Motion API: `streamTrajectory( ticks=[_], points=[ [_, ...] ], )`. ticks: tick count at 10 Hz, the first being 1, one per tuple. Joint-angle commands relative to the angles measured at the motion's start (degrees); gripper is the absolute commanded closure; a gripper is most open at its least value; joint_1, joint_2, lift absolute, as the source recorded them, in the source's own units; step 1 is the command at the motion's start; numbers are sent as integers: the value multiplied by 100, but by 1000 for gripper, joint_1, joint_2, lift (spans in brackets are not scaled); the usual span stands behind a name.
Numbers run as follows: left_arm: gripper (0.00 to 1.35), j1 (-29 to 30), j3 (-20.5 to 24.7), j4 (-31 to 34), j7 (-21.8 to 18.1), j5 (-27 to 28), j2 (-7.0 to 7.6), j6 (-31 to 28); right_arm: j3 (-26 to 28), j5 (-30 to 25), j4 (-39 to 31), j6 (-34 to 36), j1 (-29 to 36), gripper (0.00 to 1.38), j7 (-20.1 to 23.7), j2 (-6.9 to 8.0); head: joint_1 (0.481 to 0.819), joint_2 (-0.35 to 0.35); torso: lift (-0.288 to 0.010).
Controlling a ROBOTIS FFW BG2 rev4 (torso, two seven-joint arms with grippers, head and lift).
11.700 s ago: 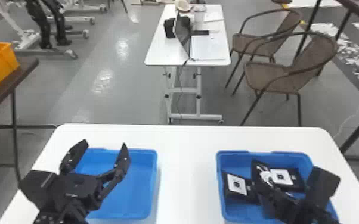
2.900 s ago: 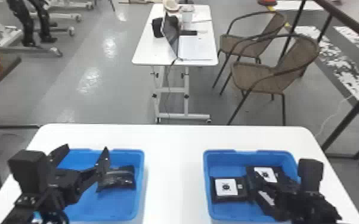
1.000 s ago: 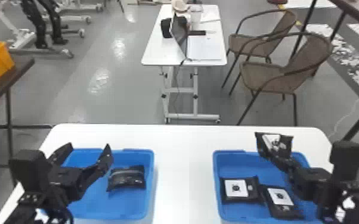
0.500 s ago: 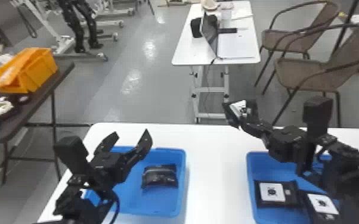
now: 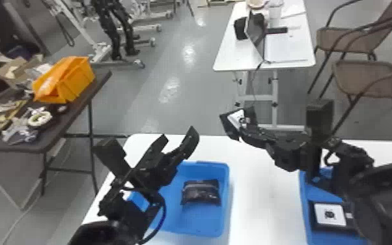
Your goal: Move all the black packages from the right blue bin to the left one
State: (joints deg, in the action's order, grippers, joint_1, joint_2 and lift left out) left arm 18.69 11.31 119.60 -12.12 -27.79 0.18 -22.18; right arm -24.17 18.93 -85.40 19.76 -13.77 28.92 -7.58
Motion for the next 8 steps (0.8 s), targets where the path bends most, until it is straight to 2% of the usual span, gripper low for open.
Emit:
streamTrajectory(
  ticks=[1,2,5,8],
  points=[
    [88,-102,-77,-86,-1,-183,-32,-119,-316,225,314,-165,-284,1111,17,55,695,305,-39],
    [88,-164,-156,-156,-1,-271,-26,-119,-536,383,489,-244,-460,1111,61,73,695,315,-39],
    [88,-296,-358,-271,-1,-429,141,-58,-905,664,771,-341,-759,1111,123,90,695,327,-39],
    [88,-340,-402,-314,-1,-473,185,21,-1204,910,955,-420,-961,1111,132,82,695,341,-39]
  ],
)
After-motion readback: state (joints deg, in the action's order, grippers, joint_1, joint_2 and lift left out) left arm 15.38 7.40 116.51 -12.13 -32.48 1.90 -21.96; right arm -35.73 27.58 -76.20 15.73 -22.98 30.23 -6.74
